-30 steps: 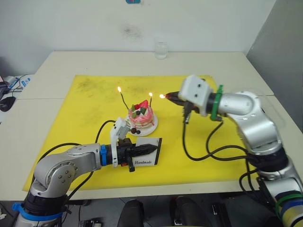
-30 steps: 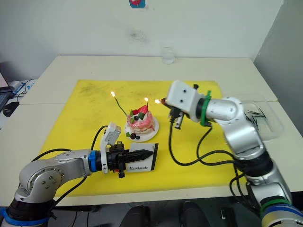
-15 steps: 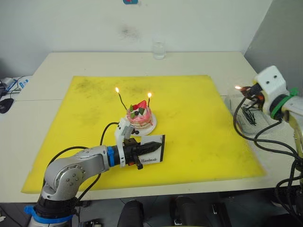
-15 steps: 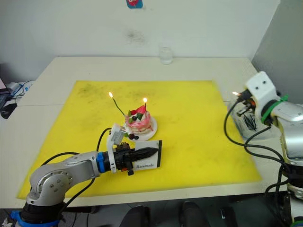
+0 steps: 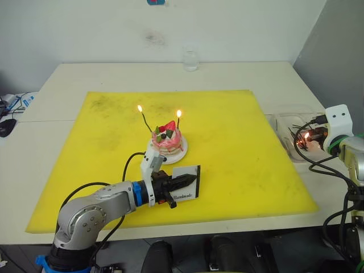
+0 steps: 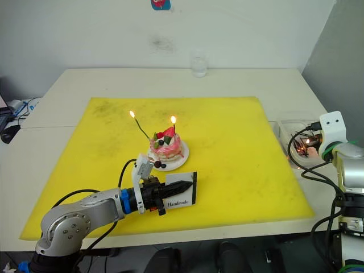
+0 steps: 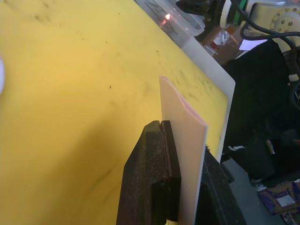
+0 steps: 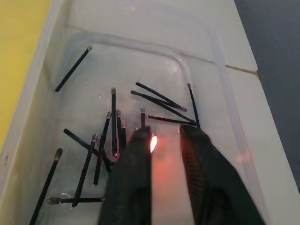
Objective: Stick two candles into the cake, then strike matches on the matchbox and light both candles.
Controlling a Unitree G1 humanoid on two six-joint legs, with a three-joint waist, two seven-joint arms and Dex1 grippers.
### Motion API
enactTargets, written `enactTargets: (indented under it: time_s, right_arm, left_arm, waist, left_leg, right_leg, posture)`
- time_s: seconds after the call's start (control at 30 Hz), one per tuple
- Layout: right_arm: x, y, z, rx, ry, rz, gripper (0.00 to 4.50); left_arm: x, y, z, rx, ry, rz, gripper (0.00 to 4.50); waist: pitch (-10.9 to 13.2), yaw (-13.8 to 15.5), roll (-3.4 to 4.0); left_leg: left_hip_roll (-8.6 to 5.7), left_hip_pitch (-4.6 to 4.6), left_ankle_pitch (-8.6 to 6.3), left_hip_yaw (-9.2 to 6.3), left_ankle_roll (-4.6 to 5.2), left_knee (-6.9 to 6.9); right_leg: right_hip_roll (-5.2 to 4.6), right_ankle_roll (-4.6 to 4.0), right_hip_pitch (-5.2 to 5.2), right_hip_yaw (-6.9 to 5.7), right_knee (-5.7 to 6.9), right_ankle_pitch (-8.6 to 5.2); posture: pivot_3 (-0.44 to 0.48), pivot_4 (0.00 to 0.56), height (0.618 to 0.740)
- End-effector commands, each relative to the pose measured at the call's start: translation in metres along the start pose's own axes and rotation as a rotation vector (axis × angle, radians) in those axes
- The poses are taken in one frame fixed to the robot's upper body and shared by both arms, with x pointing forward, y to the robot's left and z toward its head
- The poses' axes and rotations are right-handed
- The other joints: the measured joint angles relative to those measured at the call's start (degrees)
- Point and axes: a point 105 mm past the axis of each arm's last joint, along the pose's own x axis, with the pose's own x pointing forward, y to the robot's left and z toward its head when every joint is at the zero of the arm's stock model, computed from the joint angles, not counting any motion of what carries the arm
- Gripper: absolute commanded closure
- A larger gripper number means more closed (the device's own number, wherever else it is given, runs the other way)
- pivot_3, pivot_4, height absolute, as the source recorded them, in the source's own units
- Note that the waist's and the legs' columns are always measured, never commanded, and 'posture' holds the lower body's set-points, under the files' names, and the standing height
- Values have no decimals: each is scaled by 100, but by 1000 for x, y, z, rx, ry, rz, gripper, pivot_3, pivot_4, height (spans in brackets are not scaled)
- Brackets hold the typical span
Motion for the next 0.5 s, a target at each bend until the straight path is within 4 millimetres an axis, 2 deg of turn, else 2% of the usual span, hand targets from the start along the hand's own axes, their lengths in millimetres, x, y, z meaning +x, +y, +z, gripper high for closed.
enactTargets:
  time_s: [0.03,0.13,0.2,0.23,0.3,0.33,0.43,0.5]
  right_arm:
    - [-8,-14,29,23,-116,-55,2142]
    - [-14,-12,38,-6,-164,-49,1103]
    - [-21,-8,50,-47,-211,-29,383]
    - [-30,-6,61,-75,-260,-3,26]
    - [-42,0,77,-119,-325,38,26]
    - [-50,10,83,-166,-362,94,26]
    - [-65,43,82,-314,-401,258,26]
    - [-79,78,78,-392,-439,451,26]
  left_arm:
    - [-2,-6,8,39,-29,-12,4500]
    - [-2,-5,10,38,-31,-4,4500]
    - [-2,-5,11,35,-30,-2,4500]
    - [-3,-4,12,27,-27,3,4500]
    - [-4,-3,13,16,-20,14,4500]
    - [-6,-2,14,14,-13,24,4500]
    - [-10,-2,14,-2,11,38,4500]
    - [-13,0,8,-23,51,68,4500]
  waist:
    - [0,1,0]
    - [0,1,0]
    - [0,4,1]
    - [0,5,1]
    - [3,4,8]
    - [4,7,10]
    - [3,14,9]
    - [3,10,9]
  left_leg:
    - [0,0,0,0,0,0]
    - [0,0,0,0,0,0]
    - [0,0,0,0,0,0]
    - [1,0,0,-1,0,0]
    - [1,-1,0,-1,0,-1]
    - [1,-1,0,-1,0,0]
    - [4,-1,0,-7,0,-1]
    - [5,0,0,-8,0,-1]
  right_leg:
    - [0,0,0,0,0,0]
    - [0,0,0,0,0,0]
    - [0,0,0,-1,0,0]
    - [0,0,0,-1,0,0]
    - [0,1,0,0,0,0]
    - [0,1,-1,0,0,0]
    - [1,2,1,-7,-3,-1]
    - [1,2,3,-8,-4,-1]
  posture:
    - [0,150,740]
    - [0,150,740]
    - [0,150,740]
    - [0,150,740]
    - [0,150,740]
    - [0,150,740]
    - [0,150,740]
    - [0,150,740]
